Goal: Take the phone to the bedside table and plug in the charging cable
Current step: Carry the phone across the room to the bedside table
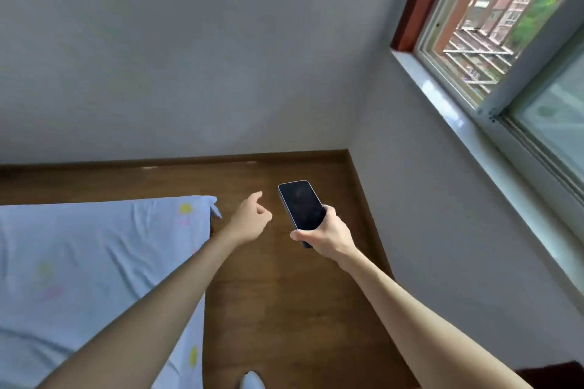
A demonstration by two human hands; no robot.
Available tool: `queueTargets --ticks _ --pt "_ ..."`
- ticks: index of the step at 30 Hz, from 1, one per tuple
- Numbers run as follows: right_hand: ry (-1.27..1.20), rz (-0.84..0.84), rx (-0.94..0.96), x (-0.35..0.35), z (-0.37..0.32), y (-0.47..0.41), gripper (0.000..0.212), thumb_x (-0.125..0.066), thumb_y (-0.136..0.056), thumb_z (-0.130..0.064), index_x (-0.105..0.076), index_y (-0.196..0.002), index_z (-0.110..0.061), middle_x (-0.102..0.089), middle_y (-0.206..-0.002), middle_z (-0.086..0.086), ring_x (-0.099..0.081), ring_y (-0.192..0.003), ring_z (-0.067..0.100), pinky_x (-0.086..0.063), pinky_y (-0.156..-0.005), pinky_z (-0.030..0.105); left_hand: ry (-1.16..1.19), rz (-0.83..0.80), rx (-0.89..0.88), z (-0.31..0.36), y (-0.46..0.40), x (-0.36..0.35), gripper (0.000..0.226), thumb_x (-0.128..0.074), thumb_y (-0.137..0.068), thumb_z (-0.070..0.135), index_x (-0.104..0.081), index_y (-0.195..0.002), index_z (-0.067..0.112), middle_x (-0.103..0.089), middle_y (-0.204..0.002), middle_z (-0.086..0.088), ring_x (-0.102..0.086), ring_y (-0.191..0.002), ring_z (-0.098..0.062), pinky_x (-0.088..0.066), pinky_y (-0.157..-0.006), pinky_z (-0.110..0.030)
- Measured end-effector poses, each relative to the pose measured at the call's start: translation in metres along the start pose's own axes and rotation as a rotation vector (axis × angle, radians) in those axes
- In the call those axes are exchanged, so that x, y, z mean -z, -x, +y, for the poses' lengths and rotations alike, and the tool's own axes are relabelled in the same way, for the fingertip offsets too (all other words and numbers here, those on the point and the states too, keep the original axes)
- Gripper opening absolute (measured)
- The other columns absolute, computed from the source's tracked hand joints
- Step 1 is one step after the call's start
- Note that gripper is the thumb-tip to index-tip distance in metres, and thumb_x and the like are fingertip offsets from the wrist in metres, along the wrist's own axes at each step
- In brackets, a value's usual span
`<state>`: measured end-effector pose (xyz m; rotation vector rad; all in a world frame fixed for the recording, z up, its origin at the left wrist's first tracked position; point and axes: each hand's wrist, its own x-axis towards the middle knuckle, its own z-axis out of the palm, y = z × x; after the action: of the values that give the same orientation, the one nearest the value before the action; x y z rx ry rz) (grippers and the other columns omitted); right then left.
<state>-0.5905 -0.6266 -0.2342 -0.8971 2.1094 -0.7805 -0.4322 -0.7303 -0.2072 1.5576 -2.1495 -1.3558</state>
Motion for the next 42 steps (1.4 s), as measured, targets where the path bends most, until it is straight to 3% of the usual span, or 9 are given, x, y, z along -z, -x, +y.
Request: queueTargets --ticks 3,11,18,21,25,27,30,36,42 --pt "-0.034 -0.136 0.072 -0.039 -0.047 -0.015 0.088 -0.087 -0.062 -0.04 -0.044 -0.137 -0.022 -0.062 -0.112 -0.008 -0.067 -0.097 0.014 -0.057 -0.073 0.024 0.138 0.093 0.048 -0.015 -0.016 0.046 0.064 -0.049 -0.094 0.013 -0.027 -0.154 0.011 -0.062 -0.105 0.0 -0.061 -0.109 -0.03 -0.05 -0.1 -0.044" --pt "-0.078 -0.459 0.141 -0.098 -0.129 -0.07 0.041 -0.079 -0.071 -0.022 -0.061 -0.108 -0.016 -0.064 -0.086 -0.004 -0.061 -0.056 0.0 -0.052 -0.055 0.016 0.306 0.205 0.138 -0.059 -0.06 0.133 0.029 -0.042 -0.095 0.008 -0.063 -0.114 0.007 -0.07 -0.108 -0.015 -0.07 -0.096 -0.029 -0.062 -0.073 -0.039" --pt "0.024 -0.503 0.268 -0.117 -0.19 -0.17 0.051 -0.08 -0.064 -0.023 -0.06 -0.108 -0.008 -0.061 -0.077 -0.003 -0.056 -0.062 0.013 -0.048 -0.057 0.027 0.583 0.334 0.214 -0.06 -0.149 0.182 0.028 -0.045 -0.083 0.002 -0.067 -0.099 -0.005 -0.072 -0.097 -0.027 -0.071 -0.074 -0.03 -0.062 -0.082 -0.048" --pt "0.054 -0.525 0.344 -0.119 -0.216 -0.231 0.05 -0.08 -0.065 -0.02 -0.059 -0.108 -0.005 -0.062 -0.078 0.0 -0.056 -0.062 0.015 -0.046 -0.055 0.026 0.647 0.41 0.259 -0.051 -0.204 0.205 0.018 -0.047 -0.086 -0.001 -0.064 -0.09 0.004 -0.071 -0.096 -0.022 -0.072 -0.075 -0.032 -0.063 -0.078 -0.046" --pt "0.101 -0.555 0.391 -0.121 -0.258 -0.313 0.044 -0.077 -0.064 -0.017 -0.06 -0.101 0.0 -0.058 -0.072 0.0 -0.05 -0.059 0.017 -0.044 -0.052 0.028 0.683 0.49 0.305 -0.033 -0.279 0.238 0.047 -0.049 -0.088 0.0 -0.052 -0.135 0.001 -0.069 -0.106 -0.022 -0.073 -0.088 -0.035 -0.062 -0.073 -0.04" --pt "0.131 -0.567 0.403 -0.122 -0.283 -0.35 0.054 -0.079 -0.06 -0.025 -0.057 -0.104 -0.003 -0.058 -0.085 0.003 -0.052 -0.068 0.021 -0.043 -0.054 0.025 0.702 0.536 0.326 -0.026 -0.31 0.256 0.052 -0.051 -0.088 0.002 -0.047 -0.14 0.001 -0.069 -0.1 -0.018 -0.073 -0.085 -0.032 -0.062 -0.07 -0.038" --pt "0.211 -0.571 0.454 -0.131 -0.323 -0.402 0.075 -0.081 -0.055 -0.038 -0.052 -0.119 -0.012 -0.059 -0.106 0.004 -0.059 -0.088 0.022 -0.049 -0.063 0.03 0.733 0.611 0.348 -0.019 -0.349 0.286 0.051 -0.053 -0.089 0.004 -0.048 -0.139 0.003 -0.069 -0.103 -0.018 -0.073 -0.083 -0.03 -0.063 -0.076 -0.041" --pt "0.338 -0.599 0.518 -0.172 -0.397 -0.48 0.097 -0.075 -0.041 -0.057 -0.047 -0.126 -0.019 -0.057 -0.108 -0.004 -0.061 -0.092 0.015 -0.048 -0.059 0.025 0.807 0.707 0.381 -0.036 -0.415 0.348 0.045 -0.053 -0.09 0.005 -0.05 -0.135 0.004 -0.068 -0.098 -0.015 -0.073 -0.081 -0.027 -0.062 -0.06 -0.029" --pt "0.443 -0.64 0.576 -0.253 -0.48 -0.567 0.078 -0.067 -0.047 -0.041 -0.059 -0.116 -0.004 -0.071 -0.096 0.009 -0.063 -0.067 0.019 -0.06 -0.06 0.033 0.946 0.82 0.375 -0.08 -0.495 0.428 0.025 -0.059 -0.091 0.004 -0.057 -0.117 0.004 -0.071 -0.095 -0.019 -0.073 -0.075 -0.024 -0.058 -0.049 -0.023"
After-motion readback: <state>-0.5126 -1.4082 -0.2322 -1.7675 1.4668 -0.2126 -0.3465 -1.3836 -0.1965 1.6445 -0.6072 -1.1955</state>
